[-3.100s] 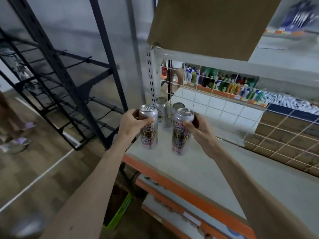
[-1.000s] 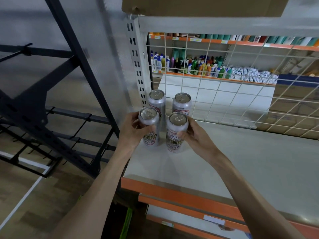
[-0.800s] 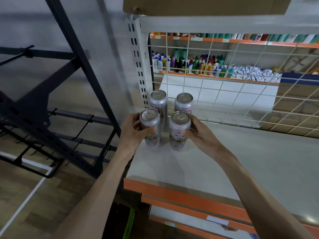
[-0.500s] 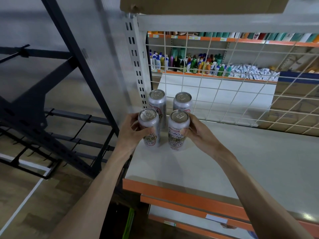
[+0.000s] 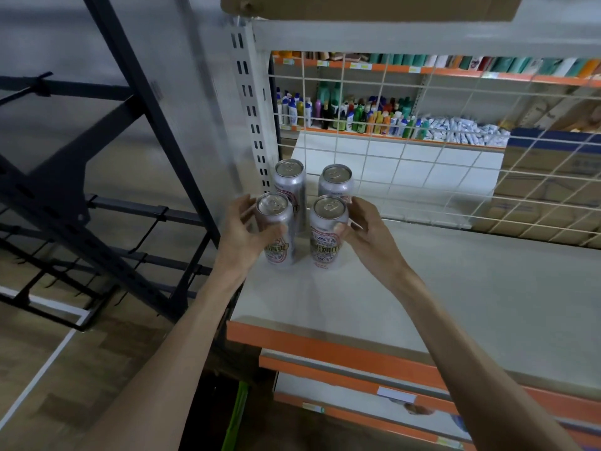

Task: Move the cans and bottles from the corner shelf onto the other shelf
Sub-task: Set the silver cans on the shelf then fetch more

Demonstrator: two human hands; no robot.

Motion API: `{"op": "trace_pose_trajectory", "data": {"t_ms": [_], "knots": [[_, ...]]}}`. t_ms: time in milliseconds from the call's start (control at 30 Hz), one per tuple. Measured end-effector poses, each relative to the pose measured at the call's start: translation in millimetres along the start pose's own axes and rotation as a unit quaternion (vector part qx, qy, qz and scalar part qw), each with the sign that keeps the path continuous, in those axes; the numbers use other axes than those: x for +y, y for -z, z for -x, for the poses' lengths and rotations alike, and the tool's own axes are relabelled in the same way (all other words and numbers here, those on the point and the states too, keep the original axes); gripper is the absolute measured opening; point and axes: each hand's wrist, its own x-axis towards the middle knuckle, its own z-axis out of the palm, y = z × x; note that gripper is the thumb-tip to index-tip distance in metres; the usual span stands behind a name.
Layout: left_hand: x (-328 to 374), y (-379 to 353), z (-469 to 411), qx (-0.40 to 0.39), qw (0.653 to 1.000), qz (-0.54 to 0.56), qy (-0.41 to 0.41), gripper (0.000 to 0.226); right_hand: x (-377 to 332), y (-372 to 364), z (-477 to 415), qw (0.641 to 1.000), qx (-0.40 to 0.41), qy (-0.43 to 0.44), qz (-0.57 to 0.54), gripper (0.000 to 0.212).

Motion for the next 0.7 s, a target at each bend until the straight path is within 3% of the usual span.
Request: {"op": "trace_pose_trajectory", "data": {"t_ms": [100, 167, 267, 433, 567, 700], "knots": [[20, -11, 24, 0.155, 0.984, -0.071, -0.050, 0.055, -5, 1, 11, 0.998, 0.051, -0.024, 0.005, 0.038], [38, -28, 36, 0.202, 0.964, -0.110, -0.133, 0.035, -5, 9, 19, 0.995, 0.082, -0.042, 0.041, 0.033], [65, -63, 46, 0.156, 0.961, -0.132, -0.186, 0.021, -10, 33, 32, 0.984, 0.114, -0.075, 0.114, 0.031], [105, -158, 64, 0.059, 0.973, -0.156, -0.162, 0.017, -17, 115, 72, 0.969, 0.164, -0.124, 0.137, 0.027], [134, -248, 94, -0.050, 0.975, -0.200, -0.082, 0.031, -26, 211, 120, 0.954, 0.209, -0.140, 0.164, 0.027], [167, -351, 130, -0.125, 0.951, -0.270, -0.090, 0.049, -28, 311, 177, 0.936, 0.258, -0.147, 0.189, 0.022]]}}
